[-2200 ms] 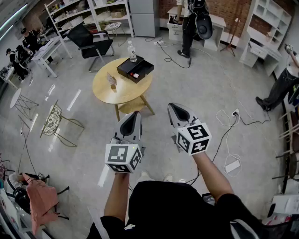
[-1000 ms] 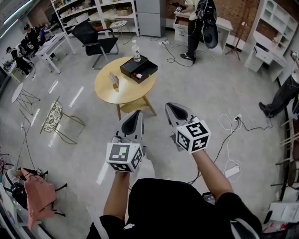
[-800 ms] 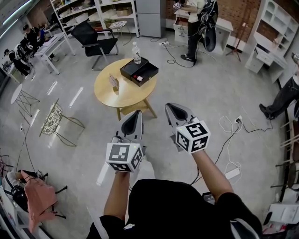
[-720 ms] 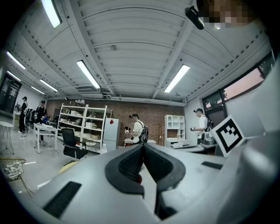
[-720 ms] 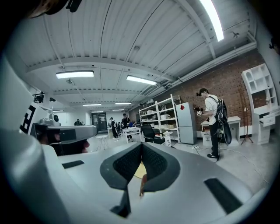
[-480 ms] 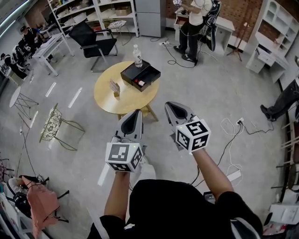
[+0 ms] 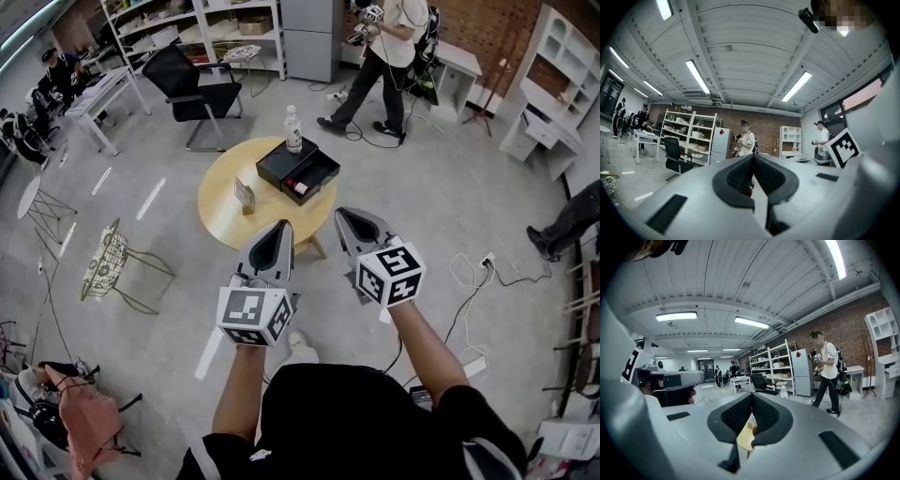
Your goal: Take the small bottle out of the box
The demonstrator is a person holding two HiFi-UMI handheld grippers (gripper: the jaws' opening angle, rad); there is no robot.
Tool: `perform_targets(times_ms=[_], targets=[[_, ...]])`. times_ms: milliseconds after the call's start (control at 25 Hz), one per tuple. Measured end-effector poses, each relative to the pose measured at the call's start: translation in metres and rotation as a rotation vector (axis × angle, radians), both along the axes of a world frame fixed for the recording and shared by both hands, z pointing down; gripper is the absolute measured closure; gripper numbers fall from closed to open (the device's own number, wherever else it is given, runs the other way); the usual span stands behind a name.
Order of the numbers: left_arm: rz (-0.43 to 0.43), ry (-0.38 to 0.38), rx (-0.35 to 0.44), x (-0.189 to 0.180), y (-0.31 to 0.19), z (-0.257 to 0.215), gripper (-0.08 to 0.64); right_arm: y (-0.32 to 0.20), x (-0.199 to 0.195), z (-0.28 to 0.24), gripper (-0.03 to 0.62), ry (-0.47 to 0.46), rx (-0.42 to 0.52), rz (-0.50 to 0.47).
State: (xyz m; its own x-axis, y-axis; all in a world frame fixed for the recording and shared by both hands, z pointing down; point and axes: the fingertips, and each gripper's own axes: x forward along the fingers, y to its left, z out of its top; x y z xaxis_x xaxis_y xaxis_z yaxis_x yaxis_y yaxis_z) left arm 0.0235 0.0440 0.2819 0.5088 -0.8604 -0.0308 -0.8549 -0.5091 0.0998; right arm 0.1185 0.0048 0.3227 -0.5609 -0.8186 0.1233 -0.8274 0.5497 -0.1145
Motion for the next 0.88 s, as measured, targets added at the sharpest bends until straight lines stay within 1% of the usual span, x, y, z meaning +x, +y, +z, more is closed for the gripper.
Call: perform_targets(times_ms=[240,480,720,880], targets=[[-0.006,0.002,-0.016,-0.039,-0.046,0.002,0.549,-0.043,-0.036,-0.001,0.591,0.006,-0.013,-0.006],[0.004,0.008,-0.032,-0.070,-0.081,0.010,0.549,-0.078,-0.063,0.005,0.591,0.015,-0.029,0.007],[0.012,0.008,-0.045,-0.097,-0.102,0.018,0.549,-0.098,-0.090,0.010,0.591,0.020,-0.033,0.010],[0.011,0.012,-0.058,-0.109,-0.109,0.026,0.549,-0.104,-0.101,0.018,0.591,0.036,-0.042,0.005]])
